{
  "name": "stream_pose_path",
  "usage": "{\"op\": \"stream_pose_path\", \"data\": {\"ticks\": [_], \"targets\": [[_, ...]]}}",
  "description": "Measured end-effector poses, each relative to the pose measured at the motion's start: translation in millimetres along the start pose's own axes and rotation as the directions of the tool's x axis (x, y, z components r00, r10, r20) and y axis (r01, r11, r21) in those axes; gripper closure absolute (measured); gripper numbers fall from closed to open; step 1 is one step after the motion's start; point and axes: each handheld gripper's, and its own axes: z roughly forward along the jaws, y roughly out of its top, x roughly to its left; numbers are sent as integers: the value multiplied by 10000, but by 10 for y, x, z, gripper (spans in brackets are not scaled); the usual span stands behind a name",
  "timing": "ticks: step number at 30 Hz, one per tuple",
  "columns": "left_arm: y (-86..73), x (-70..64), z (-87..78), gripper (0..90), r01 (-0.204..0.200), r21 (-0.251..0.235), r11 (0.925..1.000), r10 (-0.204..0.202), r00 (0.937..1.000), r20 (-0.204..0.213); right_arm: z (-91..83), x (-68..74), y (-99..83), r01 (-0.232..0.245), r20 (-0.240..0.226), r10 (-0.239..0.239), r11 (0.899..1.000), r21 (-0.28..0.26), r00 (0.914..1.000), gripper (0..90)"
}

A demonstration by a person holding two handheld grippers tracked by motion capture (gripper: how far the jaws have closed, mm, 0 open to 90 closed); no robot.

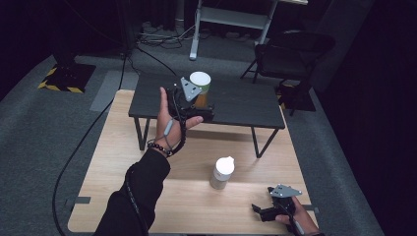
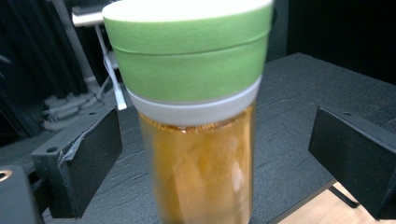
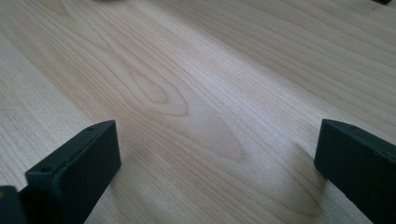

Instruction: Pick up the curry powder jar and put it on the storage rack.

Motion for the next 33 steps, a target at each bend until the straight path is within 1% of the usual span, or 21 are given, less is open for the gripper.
{"op": "stream_pose_path", "data": {"ticks": [2,6,8,11,13,18,20,22,28,33], "targets": [[-33,-14,-15,28,-86,0,10000,86,10000,-48,0,0,0,1,2,-1,10000,1,10000,2],[-107,-12,-58,27,-55,-92,9999,54,10000,-77,-1,1,0,9,6,-9,10000,5,10000,3],[-143,-6,-81,27,-112,-101,9999,112,9999,9,-1,1,0,6,6,-6,10000,6,10000,3],[-190,-38,-116,28,-520,-55,9986,520,9986,-11,-1,1,1,8,6,-8,10000,7,10000,3],[-230,-48,-146,28,-639,-86,9979,639,9980,8,-1,3,0,4,15,-4,10000,4,10000,3],[-335,-44,-211,27,-625,-119,9980,627,9980,128,-1,4,0,-1,19,1,10000,5,10000,3],[-381,-42,-237,28,-691,-95,9976,692,9974,185,-1,5,-1,-4,20,4,10000,1,10000,3],[-424,-44,-261,27,-875,-38,9962,875,9959,214,-1,4,-1,1,21,-1,10000,3,10000,3],[-561,-34,-323,27,-898,77,9959,895,9954,329,-1,4,-1,-6,20,6,10000,1,10000,3],[-668,-42,-377,27,-993,130,9950,984,9935,574,-1,5,-1,-8,21,8,10000,1,10000,3]]}}
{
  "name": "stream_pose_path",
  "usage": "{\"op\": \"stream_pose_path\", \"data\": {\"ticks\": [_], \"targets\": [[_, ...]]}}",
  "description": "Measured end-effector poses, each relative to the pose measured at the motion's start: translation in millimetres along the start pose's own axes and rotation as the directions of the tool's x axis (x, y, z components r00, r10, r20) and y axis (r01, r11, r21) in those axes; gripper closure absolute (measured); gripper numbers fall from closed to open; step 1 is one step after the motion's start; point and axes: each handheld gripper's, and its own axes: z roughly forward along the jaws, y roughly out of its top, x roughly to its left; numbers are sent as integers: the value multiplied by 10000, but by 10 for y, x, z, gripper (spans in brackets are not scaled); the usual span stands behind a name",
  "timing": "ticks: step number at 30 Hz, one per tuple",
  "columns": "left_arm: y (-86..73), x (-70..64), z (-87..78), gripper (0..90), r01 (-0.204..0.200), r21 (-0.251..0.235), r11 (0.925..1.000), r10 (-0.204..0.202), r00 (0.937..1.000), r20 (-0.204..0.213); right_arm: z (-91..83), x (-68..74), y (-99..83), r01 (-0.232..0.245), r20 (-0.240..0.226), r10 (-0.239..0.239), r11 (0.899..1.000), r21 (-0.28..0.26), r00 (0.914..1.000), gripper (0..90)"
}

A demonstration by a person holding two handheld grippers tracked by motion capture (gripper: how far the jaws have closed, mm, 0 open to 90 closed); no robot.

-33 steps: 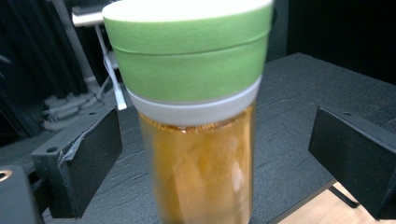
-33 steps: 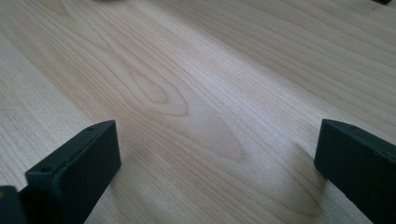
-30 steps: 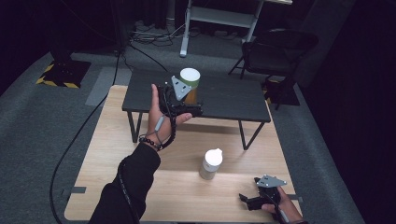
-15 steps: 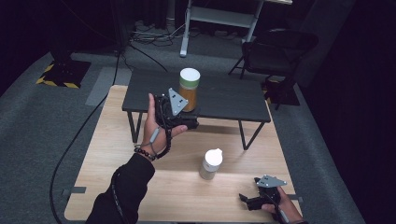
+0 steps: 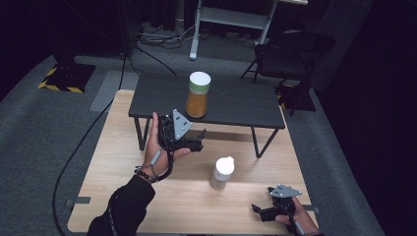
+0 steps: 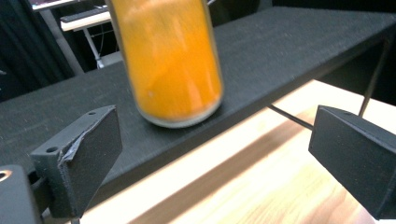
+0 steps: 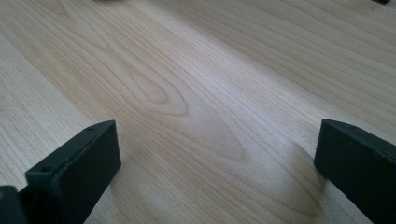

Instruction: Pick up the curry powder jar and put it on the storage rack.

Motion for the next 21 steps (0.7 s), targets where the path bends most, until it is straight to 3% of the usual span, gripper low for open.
{"op": "stream_pose_path", "data": {"ticks": [8,21], "targets": [[-145,-80,-50,27,-396,230,9990,391,9990,229,0,0,0,1,1,-1,10000,0,10000,3],[-414,-206,-41,30,-600,851,9946,576,9979,303,-1,2,-1,-2,9,2,10000,-1,10000,3]]}}
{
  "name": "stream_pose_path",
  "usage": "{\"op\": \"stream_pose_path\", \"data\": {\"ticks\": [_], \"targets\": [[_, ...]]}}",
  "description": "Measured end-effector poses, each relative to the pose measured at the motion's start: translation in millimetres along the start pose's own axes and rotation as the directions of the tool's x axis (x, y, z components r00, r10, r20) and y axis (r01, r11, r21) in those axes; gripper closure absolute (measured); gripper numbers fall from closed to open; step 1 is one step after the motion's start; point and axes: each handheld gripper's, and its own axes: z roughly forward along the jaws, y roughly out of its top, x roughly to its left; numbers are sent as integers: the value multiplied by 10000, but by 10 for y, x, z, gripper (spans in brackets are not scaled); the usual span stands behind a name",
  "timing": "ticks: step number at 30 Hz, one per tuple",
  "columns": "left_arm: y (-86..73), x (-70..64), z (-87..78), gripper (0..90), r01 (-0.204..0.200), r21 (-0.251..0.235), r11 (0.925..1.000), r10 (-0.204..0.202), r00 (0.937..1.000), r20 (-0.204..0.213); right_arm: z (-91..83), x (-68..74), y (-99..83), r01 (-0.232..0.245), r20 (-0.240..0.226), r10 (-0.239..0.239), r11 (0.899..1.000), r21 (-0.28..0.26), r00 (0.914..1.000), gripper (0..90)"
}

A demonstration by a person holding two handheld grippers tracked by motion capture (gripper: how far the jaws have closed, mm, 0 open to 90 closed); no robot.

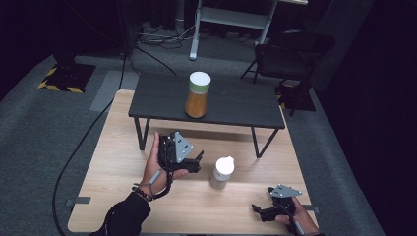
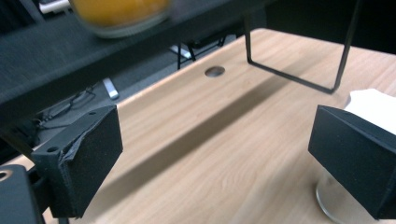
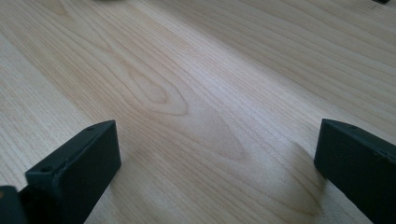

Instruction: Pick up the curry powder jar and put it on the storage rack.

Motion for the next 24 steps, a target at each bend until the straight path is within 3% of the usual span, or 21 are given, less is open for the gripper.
{"op": "stream_pose_path", "data": {"ticks": [14,24], "targets": [[-271,-44,-5,36,-76,813,9967,49,9995,325,-2,1,-2,-6,1,6,10000,1,10000,3],[-402,-84,-25,38,-461,1384,9893,390,9978,538,-3,2,-2,-8,3,8,10000,2,10000,3]]}}
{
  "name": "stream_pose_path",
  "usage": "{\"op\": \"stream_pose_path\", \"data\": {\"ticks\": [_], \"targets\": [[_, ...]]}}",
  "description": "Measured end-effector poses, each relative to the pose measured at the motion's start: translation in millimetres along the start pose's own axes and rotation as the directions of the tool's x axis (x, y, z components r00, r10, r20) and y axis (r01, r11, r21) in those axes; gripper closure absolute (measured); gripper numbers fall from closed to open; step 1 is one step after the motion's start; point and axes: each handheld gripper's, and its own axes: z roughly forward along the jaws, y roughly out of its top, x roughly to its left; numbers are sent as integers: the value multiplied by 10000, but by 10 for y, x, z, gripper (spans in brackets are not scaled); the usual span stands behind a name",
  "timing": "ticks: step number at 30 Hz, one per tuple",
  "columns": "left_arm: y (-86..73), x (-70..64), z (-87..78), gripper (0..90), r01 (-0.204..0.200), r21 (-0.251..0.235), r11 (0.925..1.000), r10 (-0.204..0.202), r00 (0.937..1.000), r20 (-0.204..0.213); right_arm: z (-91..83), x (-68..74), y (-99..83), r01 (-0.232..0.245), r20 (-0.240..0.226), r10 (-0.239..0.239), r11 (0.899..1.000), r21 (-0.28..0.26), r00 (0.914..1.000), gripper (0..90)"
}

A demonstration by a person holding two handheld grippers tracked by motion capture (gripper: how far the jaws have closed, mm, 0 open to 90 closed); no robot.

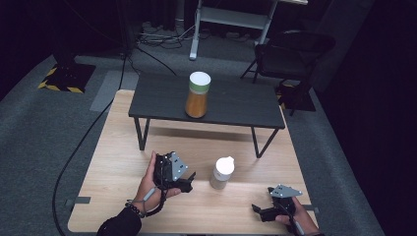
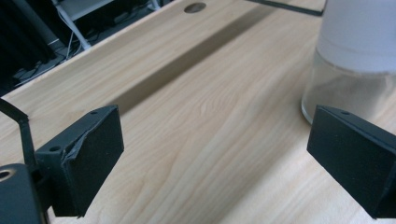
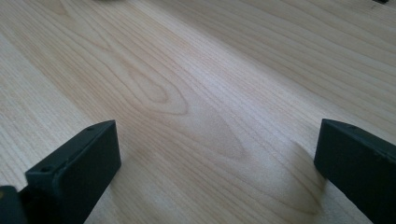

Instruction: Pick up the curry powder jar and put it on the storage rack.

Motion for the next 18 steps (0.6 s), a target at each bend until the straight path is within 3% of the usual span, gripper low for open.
{"op": "stream_pose_path", "data": {"ticks": [9,18], "targets": [[-136,27,-61,39,-524,629,9966,513,9985,199,-2,0,-1,-11,-4,11,10000,4,10000,3],[-323,188,-138,43,-288,1214,9922,260,9994,247,-1,-1,-2,-4,-5,4,10000,-2,10000,3]]}}
